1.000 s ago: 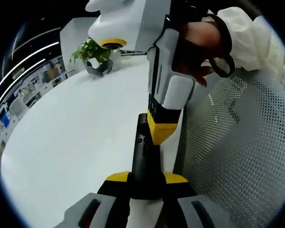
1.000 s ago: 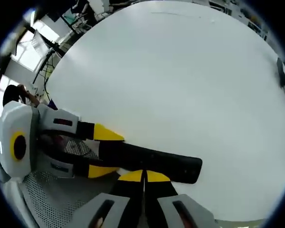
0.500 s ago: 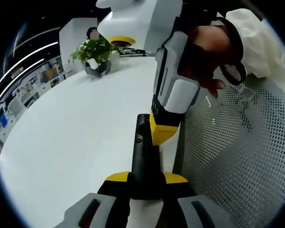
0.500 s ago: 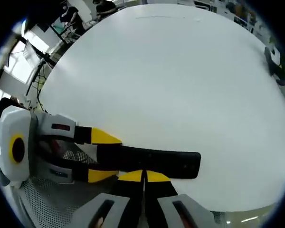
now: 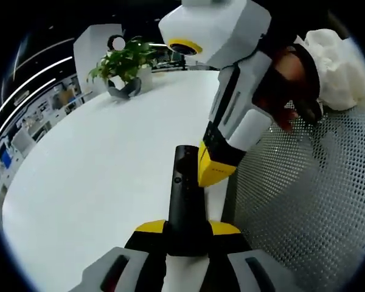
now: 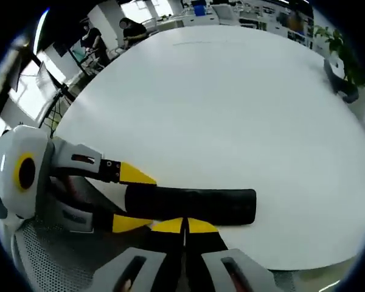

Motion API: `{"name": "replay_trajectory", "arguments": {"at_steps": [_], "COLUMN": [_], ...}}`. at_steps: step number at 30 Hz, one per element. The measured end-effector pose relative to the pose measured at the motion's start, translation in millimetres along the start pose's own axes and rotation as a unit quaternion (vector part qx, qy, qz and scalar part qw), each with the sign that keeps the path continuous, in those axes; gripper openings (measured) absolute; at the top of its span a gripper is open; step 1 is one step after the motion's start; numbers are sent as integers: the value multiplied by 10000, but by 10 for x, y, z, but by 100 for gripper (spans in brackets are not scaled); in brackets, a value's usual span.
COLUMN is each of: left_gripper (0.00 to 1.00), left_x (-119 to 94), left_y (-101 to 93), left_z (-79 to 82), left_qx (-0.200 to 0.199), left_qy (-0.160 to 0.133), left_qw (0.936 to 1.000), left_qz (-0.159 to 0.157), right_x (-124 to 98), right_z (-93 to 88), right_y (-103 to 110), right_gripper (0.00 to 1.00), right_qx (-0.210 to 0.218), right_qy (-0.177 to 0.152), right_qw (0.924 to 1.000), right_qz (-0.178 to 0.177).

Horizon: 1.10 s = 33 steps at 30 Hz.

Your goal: Press the specified remote control buttons in sequence, fully releasing each button before pressing the next.

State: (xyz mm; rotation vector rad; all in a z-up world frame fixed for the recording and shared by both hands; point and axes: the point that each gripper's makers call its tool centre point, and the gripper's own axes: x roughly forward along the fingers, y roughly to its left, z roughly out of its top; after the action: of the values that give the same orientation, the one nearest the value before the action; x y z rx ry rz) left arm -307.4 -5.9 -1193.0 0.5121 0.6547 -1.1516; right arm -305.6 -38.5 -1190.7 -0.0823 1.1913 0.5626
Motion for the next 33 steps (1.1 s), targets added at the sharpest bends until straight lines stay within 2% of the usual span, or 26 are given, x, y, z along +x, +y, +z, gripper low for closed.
{"name": "replay_trajectory", "arguments": {"at_steps": [6, 10, 13, 18, 22, 30, 33], "left_gripper": [24, 24, 24, 24, 24, 24, 24], "left_x": [17, 19, 18, 23, 26, 25, 29], "left_y": [13, 9, 5, -17, -45, -39, -40], "left_z": [14, 9, 15, 15, 22, 24, 24], "left_qx": [-36, 13, 117, 157, 292, 231, 234], "left_qy": [9, 3, -14, -13, -26, -91, -115], "left_qw": [10000, 9999, 9998, 9997, 9990, 9986, 9985], "left_qz": [-72, -109, -133, -205, -334, -462, -488], "right_x": [-31, -97, -131, -81, -60, 4, -6], "right_z": [20, 145, 255, 199, 182, 125, 129], "right_y": [-45, -59, -18, 61, 69, 61, 46], "right_gripper": [0, 0, 0, 0, 0, 0, 0], "right_qx": [277, 497, 702, 870, 676, 560, 542], "right_qy": [-86, -499, -817, -662, -556, -304, -340], "right_qw": [9995, 9974, 9931, 9916, 9945, 9967, 9968], "right_qz": [90, 167, 464, 697, 583, 503, 471]}}
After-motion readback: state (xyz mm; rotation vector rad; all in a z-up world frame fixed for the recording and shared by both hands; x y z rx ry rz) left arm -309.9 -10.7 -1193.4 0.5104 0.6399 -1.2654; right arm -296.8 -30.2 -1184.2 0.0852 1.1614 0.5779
